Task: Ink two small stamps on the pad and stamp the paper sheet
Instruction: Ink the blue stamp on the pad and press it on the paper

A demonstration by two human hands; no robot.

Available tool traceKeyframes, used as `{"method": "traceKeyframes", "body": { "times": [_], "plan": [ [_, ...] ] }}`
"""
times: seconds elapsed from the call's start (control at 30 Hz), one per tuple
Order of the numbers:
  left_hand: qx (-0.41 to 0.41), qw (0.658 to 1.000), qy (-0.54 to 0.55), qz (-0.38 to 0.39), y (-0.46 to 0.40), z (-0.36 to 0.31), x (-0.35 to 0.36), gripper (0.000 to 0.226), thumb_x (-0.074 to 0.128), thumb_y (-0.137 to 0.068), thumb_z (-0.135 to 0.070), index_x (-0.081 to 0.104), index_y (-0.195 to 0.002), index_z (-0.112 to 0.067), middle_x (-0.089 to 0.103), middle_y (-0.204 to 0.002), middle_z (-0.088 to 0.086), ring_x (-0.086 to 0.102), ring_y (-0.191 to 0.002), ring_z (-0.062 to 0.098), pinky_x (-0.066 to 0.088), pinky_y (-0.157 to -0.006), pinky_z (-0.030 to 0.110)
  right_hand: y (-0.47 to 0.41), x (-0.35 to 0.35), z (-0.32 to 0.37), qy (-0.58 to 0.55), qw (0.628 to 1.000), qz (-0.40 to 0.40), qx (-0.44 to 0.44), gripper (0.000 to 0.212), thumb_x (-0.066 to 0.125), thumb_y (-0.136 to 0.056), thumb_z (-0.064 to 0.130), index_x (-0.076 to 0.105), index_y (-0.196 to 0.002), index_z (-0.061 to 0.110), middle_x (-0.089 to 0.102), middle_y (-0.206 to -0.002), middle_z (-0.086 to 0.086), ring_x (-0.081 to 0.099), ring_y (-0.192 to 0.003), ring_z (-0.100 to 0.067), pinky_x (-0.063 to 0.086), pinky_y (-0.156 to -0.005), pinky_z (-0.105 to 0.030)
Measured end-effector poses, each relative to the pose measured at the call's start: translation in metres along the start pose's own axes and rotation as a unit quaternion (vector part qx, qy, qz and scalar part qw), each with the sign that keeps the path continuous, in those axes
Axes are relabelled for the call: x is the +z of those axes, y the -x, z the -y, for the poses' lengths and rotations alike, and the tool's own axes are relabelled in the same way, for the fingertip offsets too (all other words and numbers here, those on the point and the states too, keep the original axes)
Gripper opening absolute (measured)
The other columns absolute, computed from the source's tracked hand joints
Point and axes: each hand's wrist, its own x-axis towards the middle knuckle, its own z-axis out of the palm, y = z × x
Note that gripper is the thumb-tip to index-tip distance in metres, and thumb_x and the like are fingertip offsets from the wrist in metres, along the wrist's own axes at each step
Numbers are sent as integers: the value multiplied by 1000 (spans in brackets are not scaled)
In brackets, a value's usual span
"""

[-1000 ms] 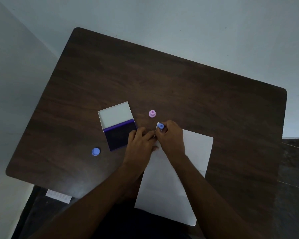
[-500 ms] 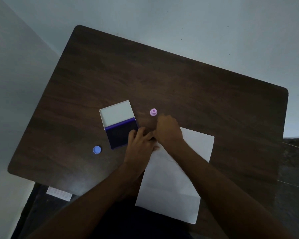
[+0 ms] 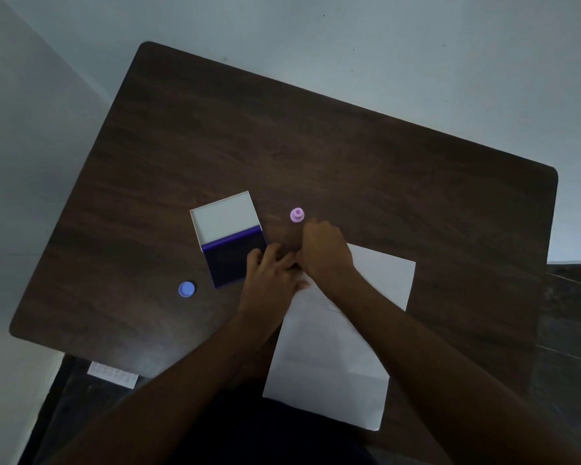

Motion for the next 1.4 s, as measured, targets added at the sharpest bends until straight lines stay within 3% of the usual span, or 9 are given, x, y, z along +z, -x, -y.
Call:
{"method": "traceKeyframes", "body": {
  "times": [0.2,0.47,0.6,0.7,0.77,0.93,1.13,1.4],
  "plan": [
    [7,1000,27,-6,-2,1,1,40,83,-66,-38,72,-100,-21,71,-104,2,64,-100,31,47,-90,49,-2,3,1,-10,1000,-3,10,45,59,-91,27,49,-129,6,56,-132,-13,56,-118,-28,42,-103,-34],
    [-12,997,57,47,-4,-4,-7,47,57,-89,-42,55,-131,-21,50,-140,3,35,-134,28,18,-113,46,-2,6,-1,-15,1000,-19,8,42,57,-92,27,49,-128,5,57,-130,-14,57,-116,-28,43,-101,-34],
    [12,999,-13,48,-4,-2,-12,46,49,-91,-50,52,-132,-28,48,-141,-5,33,-133,24,20,-111,42,3,10,-7,-65,998,-16,23,43,58,-92,29,50,-127,7,57,-131,-13,56,-117,-28,42,-101,-34],
    [22,997,-24,69,-5,-2,-13,50,47,-91,-52,48,-134,-28,46,-142,-2,34,-131,24,24,-109,42,14,12,-21,-158,983,-69,57,31,58,-91,29,57,-114,9,64,-117,-11,61,-97,-19,46,-84,-26],
    [25,995,-33,86,-7,-3,-15,54,47,-91,-54,43,-137,-26,44,-142,0,34,-130,24,25,-107,41,29,17,-33,-239,958,-127,94,25,61,-90,30,59,-104,10,67,-105,-8,55,-80,-10,41,-72,-21],
    [31,995,-45,86,-7,-5,-20,57,49,-91,-53,42,-139,-24,46,-143,-1,35,-131,24,25,-109,41,66,43,-53,-334,917,-169,141,28,67,-85,29,64,-103,8,70,-103,-9,55,-81,-11,42,-78,-22],
    [42,994,-51,86,-10,-7,-31,49,38,-97,-48,46,-137,-22,50,-140,-1,38,-129,22,27,-108,40,62,59,-64,-354,911,-137,161,33,64,-86,35,67,-108,11,70,-109,-8,63,-94,-20,46,-94,-30],
    [58,985,-83,139,-15,-15,-40,46,50,-96,-31,42,-137,-12,42,-145,10,36,-132,27,22,-114,41,52,58,-71,-366,906,-133,165,32,63,-87,35,67,-106,10,70,-108,-8,54,-83,-10,40,-84,-21]
  ]
}}
